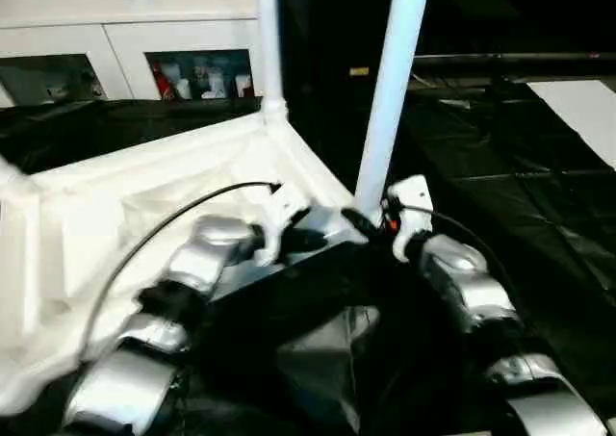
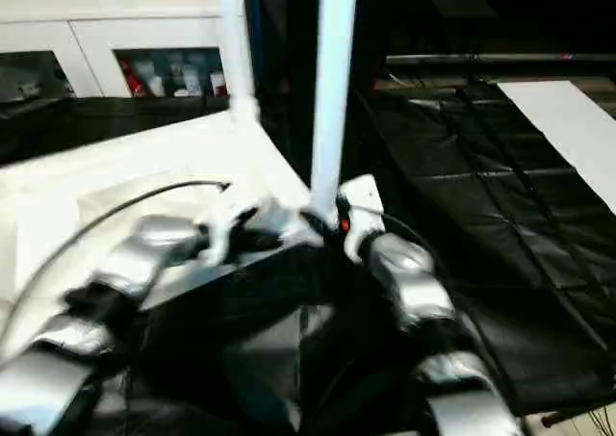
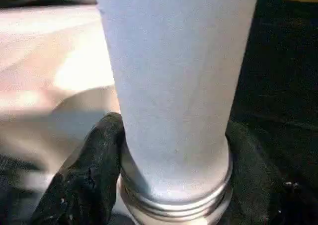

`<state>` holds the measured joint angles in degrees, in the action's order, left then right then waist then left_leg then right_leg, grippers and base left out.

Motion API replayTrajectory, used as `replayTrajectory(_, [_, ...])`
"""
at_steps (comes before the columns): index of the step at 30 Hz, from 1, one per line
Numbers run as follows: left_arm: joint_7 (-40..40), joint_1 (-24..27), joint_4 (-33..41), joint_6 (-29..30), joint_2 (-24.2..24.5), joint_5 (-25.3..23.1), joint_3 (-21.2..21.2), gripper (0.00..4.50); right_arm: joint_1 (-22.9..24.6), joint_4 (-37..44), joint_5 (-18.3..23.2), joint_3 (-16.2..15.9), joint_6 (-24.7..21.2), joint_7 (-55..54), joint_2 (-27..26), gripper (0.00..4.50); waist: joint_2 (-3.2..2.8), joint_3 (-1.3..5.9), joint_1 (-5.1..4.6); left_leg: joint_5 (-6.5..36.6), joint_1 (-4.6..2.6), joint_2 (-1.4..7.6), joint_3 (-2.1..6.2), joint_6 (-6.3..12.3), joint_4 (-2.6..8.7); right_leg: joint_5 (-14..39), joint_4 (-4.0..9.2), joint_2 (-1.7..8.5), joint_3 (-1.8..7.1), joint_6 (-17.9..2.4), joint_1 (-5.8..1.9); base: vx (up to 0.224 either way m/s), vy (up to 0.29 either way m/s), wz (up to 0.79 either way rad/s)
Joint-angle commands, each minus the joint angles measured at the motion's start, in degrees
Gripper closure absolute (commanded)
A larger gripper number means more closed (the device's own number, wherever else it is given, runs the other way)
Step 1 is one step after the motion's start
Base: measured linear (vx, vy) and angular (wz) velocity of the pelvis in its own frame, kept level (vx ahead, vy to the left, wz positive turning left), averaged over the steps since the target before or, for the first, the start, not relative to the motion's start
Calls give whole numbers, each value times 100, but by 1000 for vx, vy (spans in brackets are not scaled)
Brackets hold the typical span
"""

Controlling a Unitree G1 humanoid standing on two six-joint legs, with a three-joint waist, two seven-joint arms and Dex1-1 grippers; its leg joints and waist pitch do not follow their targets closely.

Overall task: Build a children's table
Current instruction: Rotate leg to tighten

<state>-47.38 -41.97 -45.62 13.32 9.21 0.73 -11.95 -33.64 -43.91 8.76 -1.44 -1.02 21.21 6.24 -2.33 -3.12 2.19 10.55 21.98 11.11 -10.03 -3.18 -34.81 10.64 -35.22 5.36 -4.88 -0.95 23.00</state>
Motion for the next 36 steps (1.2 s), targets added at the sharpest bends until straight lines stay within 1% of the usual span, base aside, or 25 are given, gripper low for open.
replayTrajectory(1, [1202, -281, -299, 96, -172, 30, 468, 450, -50, -379, -24, 172, -297, -873, -222, 185, 37, 426, -16, 1006, -137, 147, 27, 120, 402, 1065, 444, 284, 264, -1370, -286, 0, 0, 0])
replayTrajectory(2, [1289, -316, -361, 78, -228, 28, 471, 450, -87, -411, -47, 173, -291, -981, -287, 185, 17, 433, 7, 932, -113, 143, 32, 157, 398, 958, 432, 297, 263, -1381, -318, 0, 0, 0])
replayTrajectory(4, [1354, -351, -436, 34, -286, -2, 441, 450, -117, -429, -157, 101, -194, -997, -356, 185, 35, 453, 15, 743, -74, 142, 33, 290, 387, 613, 402, 295, 259, -1389, -349, 0, 0, 0])
replayTrajectory(5, [1260, -355, -480, -32, -282, -149, 278, 450, -84, -340, -307, -77, 31, -706, -401, 185, 18, 467, 25, 616, -64, 129, 29, 397, 369, 373, 382, 293, 259, -1410, -356, 0, 0, 0])
replayTrajectory(7, [1181, -345, -481, -87, -262, -204, 212, 450, -44, -261, -265, -88, 145, -482, -421, 185, 21, 468, 39, 579, -61, 127, 21, 527, 360, 264, 387, 299, 254, -1450, -361, 0, 0, 0])
replayTrajectory(8, [964, -308, -432, -75, -189, -231, 126, 450, 61, -44, -117, -66, 279, -49, -396, 129, 12, 464, 53, 650, -61, 127, 19, 566, 358, 341, 396, 306, 253, -1447, -367, 0, 0, 0])
replayTrajectory(10, [881, -293, -415, -69, -155, -237, 94, 450, 97, 32, -88, -68, 320, 62, -366, 109, 12, 455, 62, 763, -54, 135, 28, 595, 370, 471, 407, 299, 244, -1404, -376, 0, 0, 0])
replayTrajectory(11, [817, -296, -443, -84, -118, -271, 58, 450, 118, 99, -52, -83, 319, 192, -323, 98, 7, 449, 49, 807, -39, 132, 36, 594, 376, 514, 407, 300, 238, -1378, -381, 0, 0, 0])
replayTrajectory(12, [686, -281, -441, -95, -54, -298, 13, 450, 149, 207, -25, -104, 323, 340, -225, 98, 14, 440, -18, 837, 11, 122, 61, 557, 394, 606, 404, 287, 214, -1314, -424, 0, 0, 0])
replayTrajectory(13, [539, -255, -408, -93, 9, -304, -22, 450, 179, 316, 19, -131, 299, 542, -117, 87, 9, 438, -37, 890, 8, 120, 66, 539, 400, 719, 423, 283, 202, -1282, -423, 0, 0, 0])
replayTrajectory(14, [276, -192, -313, -78, 142, -299, -88, 450, 263, 594, 172, -193, 109, 1027, 139, 73, 5, 441, -48, 1011, -44, 125, 60, 522, 386, 923, 464, 286, 215, -1291, -399, 0, 0, 0])
replayTrajectory(15, [184, -175, -288, -91, 173, -289, -104, 450, 286, 664, 196, -228, 40, 1167, 213, 73, 2, 447, -31, 993, -62, 136, 54, 530, 378, 876, 468, 292, 227, -1320, -384, 0, 0, 0])
replayTrajectory(17, [-176, -100, -189, -70, 323, -269, -181, 450, 431, 1006, 182, -444, -189, 1897, 620, 60, -4, 431, -37, 971, -62, 152, 49, 559, 386, 782, 453, 269, 229, -1405, -366, 0, 0, 0])
replayTrajectory(20, [-801, -14, -55, -259, 523, -188, -292, 450, 633, 1423, 176, -636, -225, 2687, 1128, 60, 14, 440, 8, 947, -60, 164, 47, 601, 378, 732, 440, 287, 235, -1419, -373, 0, 0, 0])
replayTrajectory(21, [-1111, 33, 20, -435, 619, -161, -369, 450, 708, 1587, 237, -621, -266, 2984, 1295, 60, 82, 437, 0, 947, -58, 167, 35, 617, 376, 722, 444, 283, 241, -1427, -367, 0, 0, 0])
replayTrajectory(22, [-1258, 57, 66, -444, 656, -129, -394, 450, 718, 1620, 249, -608, -264, 3058, 1340, 60, 47, 439, 18, 907, -52, 170, 44, 625, 380, 720, 424, 292, 240, -1445, -369, 0, 0, 0])
replayTrajectory(23, [-1776, 157, 252, -638, 794, -52, -513, 450, 731, 1688, 286, -568, -278, 3261, 1465, 60, 61, 435, 20, 932, -46, 177, 50, 620, 386, 788, 423, 301, 232, -1467, -367, 0, 0, 0])
replayTrajectory(25, [-1968, 197, 327, -711, 838, -15, -552, 450, 734, 1708, 302, -573, -288, 3333, 1503, 60, 62, 427, 25, 980, -67, 191, 36, 582, 391, 900, 435, 300, 241, -1469, -338, 0, 0, 0])
replayTrajectory(26, [-2267, 271, 517, -636, 924, 72, -608, 450, 762, 1802, 345, -662, -365, 3559, 1623, 60, 58, 426, 55, 1020, -106, 205, 24, 556, 390, 941, 439, 299, 252, -1475, -306, 0, 0, 0])
replayTrajectory(27, [-2371, 308, 606, -645, 953, 110, -625, 450, 773, 1834, 346, -720, -401, 3667, 1674, 60, 57, 422, 65, 1024, -109, 211, 23, 547, 396, 948, 433, 298, 254, -1479, -306, 0, 0, 0])
replayTrajectory(28, [-2371, 308, 606, -645, 953, 110, -625, 450, 773, 1834, 346, -720, -401, 3667, 1674, 60, 59, 410, 89, 1026, -93, 220, 21, 536, 408, 1001, 432, 302, 255, -1466, -309, 0, 0, 0])
replayTrajectory(30, [-2515, 369, 769, -594, 974, 157, -622, 450, 821, 2010, 411, -871, -634, 3942, 1797, 60, 77, 412, 137, 1049, -122, 218, 7, 498, 405, 1064, 441, 296, 260, -1442, -290, 0, 0, 0])
replayTrajectory(32, [-2620, 401, 860, -555, 981, 195, -623, 450, 854, 2122, 424, -959, -795, 4125, 1850, 60, 87, 411, 156, 1008, -92, 223, 9, 487, 412, 1087, 431, 312, 273, -1395, -302, 0, 0, 0])
replayTrajectory(33, [-2645, 412, 890, -548, 983, 210, -626, 450, 868, 2139, 372, -1012, -824, 4225, 1853, 87, 92, 410, 162, 1001, -90, 218, 9, 482, 414, 1106, 431, 308, 270, -1378, -302, 0, 0, 0])
replayTrajectory(36, [-2648, 423, 899, -557, 966, 203, -615, 450, 870, 2099, 300, -1070, -820, 4314, 1855, 107, 106, 404, 163, 1038, -92, 207, 11, 435, 415, 1269, 449, 317, 279, -1290, -290, 0, 0, 0])
